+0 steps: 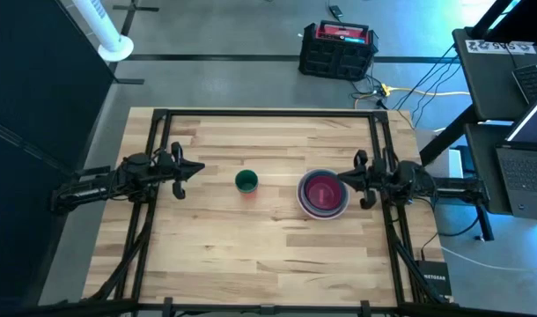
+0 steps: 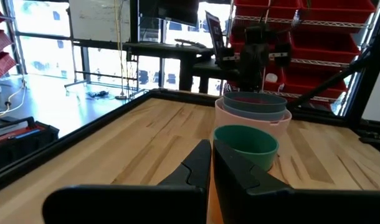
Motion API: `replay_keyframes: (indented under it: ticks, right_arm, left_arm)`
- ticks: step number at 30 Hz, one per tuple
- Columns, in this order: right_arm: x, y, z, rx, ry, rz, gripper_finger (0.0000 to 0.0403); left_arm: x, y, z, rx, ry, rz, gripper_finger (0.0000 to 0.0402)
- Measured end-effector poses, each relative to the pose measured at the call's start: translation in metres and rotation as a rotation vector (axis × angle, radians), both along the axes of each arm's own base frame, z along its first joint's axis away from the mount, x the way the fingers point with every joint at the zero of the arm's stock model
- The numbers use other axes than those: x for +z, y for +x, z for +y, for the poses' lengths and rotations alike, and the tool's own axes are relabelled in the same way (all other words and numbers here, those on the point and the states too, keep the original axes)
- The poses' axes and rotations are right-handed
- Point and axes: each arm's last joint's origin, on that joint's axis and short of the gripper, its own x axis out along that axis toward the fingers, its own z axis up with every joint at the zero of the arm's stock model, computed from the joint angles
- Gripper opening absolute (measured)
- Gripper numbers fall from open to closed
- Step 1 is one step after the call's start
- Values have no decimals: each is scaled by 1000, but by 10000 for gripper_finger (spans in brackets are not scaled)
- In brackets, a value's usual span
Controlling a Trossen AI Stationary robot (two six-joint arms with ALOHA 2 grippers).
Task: Nest bowls inside each other
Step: Return to Home Position
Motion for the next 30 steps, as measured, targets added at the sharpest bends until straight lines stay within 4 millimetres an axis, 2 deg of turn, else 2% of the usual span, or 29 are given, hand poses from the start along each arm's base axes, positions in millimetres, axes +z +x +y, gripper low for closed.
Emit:
replay_keyframes:
  ticks: [3, 8, 30]
  right_arm:
    - [-9, 1, 0, -1, -9, 97, 1]
    - [-9, 1, 0, -18, -93, 99, 1]
    - [-10, 2, -1, -23, -108, 113, 1]
  left_arm:
    - [0, 0, 0, 0, 0, 0, 0]
    - [0, 0, 0, -1, 0, 0, 0]
    - [0, 0, 0, -1, 0, 1, 0]
